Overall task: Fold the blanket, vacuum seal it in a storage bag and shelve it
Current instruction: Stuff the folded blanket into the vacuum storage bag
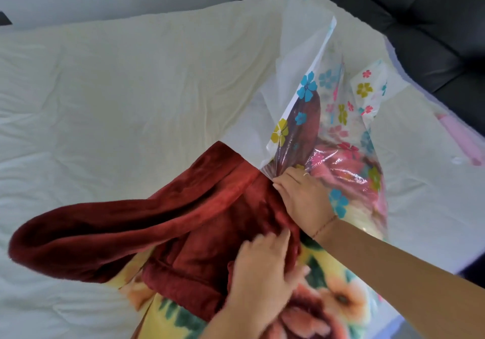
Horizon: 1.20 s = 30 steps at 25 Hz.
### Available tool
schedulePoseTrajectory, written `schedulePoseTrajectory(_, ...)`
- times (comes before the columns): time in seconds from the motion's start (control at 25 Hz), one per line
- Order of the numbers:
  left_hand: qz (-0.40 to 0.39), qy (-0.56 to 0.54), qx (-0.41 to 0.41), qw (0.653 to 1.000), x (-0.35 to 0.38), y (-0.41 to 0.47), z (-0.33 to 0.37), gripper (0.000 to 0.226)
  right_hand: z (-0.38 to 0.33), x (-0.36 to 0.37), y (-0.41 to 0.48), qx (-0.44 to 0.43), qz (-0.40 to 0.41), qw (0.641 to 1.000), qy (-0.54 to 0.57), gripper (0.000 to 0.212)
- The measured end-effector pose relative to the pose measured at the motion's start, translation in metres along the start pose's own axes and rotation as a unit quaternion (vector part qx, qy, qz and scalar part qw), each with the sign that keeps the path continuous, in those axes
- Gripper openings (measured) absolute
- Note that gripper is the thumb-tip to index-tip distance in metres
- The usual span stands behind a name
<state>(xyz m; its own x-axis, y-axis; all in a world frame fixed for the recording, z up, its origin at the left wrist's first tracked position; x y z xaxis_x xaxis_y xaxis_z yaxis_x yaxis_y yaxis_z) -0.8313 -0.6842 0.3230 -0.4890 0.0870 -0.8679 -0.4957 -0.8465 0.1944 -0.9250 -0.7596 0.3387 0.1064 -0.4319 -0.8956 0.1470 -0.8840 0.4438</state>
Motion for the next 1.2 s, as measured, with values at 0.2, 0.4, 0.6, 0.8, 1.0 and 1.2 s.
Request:
schedulePoseTrajectory(0.2, -0.173, 0.230, -0.221, 0.932, -0.083, 0.024, -0.147, 0.128, 0.015, -0.013, -0.014, 0.009, 0.020, 1.000, 0.015, 0.031)
schedulePoseTrajectory(0.4, -0.237, 0.074, -0.048, 0.968, -0.052, 0.006, -0.087, 0.092, 0.033, -0.031, -0.012, 0.045, 0.033, 0.997, 0.045, 0.028)
schedulePoseTrajectory(0.6, -0.183, -0.083, -0.054, 0.978, 0.003, -0.003, 0.016, 0.092, 0.094, -0.070, -0.037, 0.180, 0.038, 0.975, 0.124, 0.022)
schedulePoseTrajectory(0.8, -0.216, -0.024, -0.019, 0.976, 0.073, -0.017, 0.095, 0.115, 0.124, -0.087, -0.049, 0.216, 0.011, 0.976, -0.035, 0.028)
schedulePoseTrajectory(1.0, -0.195, -0.034, -0.006, 0.980, 0.108, -0.014, 0.129, 0.118, 0.143, -0.071, -0.031, 0.122, -0.017, 0.984, -0.127, 0.026)
schedulePoseTrajectory(1.2, -0.231, -0.103, 0.068, 0.965, 0.102, 0.001, 0.118, 0.078, 0.145, -0.051, -0.034, 0.117, -0.023, 0.977, -0.175, 0.022)
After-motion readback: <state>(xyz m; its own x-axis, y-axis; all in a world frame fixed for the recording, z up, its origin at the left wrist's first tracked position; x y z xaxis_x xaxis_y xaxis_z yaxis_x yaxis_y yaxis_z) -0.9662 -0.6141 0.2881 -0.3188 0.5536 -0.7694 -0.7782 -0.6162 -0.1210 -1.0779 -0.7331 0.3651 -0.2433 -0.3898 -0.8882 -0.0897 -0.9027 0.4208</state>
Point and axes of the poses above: each hand's wrist, its own y-axis towards the middle knuckle, its own x-axis out of the palm, z = x × y, the point moved 10 cm from there along y, towards the middle knuckle, and after that the axes turned 7 degrees about -y, right-handed, at the moved point
